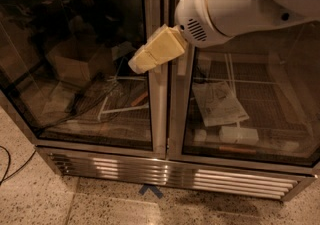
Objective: Place blue chip bag into bottom drawer
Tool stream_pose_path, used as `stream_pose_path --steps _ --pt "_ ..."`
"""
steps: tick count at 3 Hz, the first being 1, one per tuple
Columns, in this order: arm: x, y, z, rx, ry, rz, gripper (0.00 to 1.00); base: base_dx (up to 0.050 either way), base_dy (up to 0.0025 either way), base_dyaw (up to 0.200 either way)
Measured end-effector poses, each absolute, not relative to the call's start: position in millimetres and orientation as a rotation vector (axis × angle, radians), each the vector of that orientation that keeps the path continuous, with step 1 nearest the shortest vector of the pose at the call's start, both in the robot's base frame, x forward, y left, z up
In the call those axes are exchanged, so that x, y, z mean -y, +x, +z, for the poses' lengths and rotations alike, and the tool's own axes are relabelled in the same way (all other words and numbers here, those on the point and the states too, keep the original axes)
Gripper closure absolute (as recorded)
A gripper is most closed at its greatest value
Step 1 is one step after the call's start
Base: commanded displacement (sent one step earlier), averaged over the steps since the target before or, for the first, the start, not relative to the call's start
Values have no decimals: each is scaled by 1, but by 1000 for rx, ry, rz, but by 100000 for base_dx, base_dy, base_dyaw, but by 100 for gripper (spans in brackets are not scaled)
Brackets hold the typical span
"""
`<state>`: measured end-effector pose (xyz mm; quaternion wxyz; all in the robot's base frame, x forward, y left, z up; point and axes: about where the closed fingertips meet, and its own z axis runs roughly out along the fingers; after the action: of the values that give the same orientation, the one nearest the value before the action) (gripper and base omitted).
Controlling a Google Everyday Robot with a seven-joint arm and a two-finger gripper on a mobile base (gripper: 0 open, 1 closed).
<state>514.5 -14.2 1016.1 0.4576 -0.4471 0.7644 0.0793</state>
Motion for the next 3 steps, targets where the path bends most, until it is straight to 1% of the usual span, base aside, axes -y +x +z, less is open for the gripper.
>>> stream_pose_path --steps 2,3 --pt "20 503 1008 -1795 -1143 427 0 0 0 0" --pt "11 494 1020 -1729 -1149 497 0 0 0 0"
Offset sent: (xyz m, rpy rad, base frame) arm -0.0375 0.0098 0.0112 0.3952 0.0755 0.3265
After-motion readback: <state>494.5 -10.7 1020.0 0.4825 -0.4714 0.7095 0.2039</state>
